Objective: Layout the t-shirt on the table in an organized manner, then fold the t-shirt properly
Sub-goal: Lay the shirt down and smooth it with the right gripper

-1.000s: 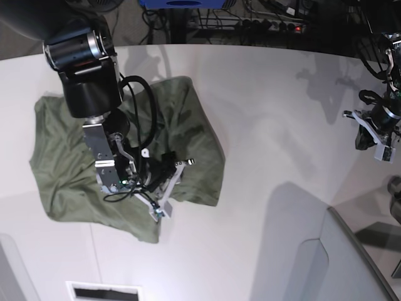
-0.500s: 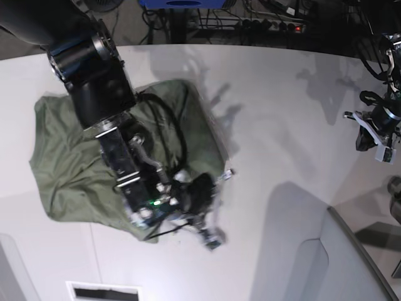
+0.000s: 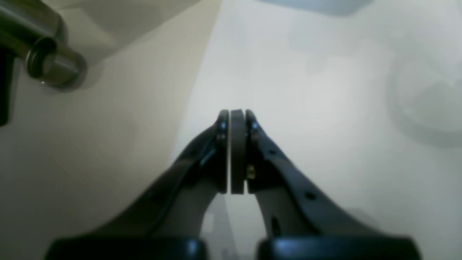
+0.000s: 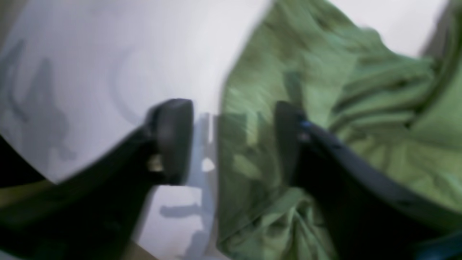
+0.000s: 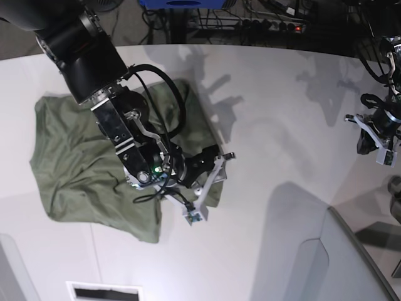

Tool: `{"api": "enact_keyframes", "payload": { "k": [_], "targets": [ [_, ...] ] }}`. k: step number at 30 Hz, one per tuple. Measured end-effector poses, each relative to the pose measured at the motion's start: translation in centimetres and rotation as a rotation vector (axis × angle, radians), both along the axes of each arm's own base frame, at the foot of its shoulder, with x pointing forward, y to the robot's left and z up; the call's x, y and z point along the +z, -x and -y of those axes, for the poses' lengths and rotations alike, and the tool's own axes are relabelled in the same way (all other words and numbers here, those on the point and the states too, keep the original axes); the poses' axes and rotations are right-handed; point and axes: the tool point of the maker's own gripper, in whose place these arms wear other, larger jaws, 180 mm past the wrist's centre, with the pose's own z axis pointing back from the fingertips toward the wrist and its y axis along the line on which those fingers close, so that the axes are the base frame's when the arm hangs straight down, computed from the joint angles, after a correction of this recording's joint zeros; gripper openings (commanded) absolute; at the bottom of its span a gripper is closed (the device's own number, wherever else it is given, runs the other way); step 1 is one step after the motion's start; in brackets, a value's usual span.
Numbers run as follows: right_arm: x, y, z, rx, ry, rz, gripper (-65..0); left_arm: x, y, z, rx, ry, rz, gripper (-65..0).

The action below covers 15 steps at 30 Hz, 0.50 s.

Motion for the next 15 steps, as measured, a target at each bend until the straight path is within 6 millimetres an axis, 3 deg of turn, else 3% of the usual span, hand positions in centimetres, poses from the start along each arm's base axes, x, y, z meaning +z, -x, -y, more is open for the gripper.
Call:
{"api": "enact_keyframes", "payload": {
  "k": [4, 9, 13, 15],
  "targets": [
    [-1.9, -1.4, 0.9, -0.019, 0.071, 0.013, -28.7, 0.0, 0.0, 0.0, 0.001, 0.003, 0.001, -64.3],
    [-5.0, -2.6, 3.3, -0.064, 0.152, -0.003, -29.3, 0.1, -0.1, 0.1, 0.001, 0.008, 0.007, -64.3],
    [-6.1, -3.9, 4.4, -0.088, 0.173, 0.010, -30.0, 0.0, 0.0, 0.1, 0.002, 0.006, 0.003, -64.3],
    [-6.4, -4.6, 5.2, -0.101, 0.195, 0.006, -36.2, 0.0, 0.0, 0.1, 0.001, 0.005, 0.001, -64.3]
  ]
}}
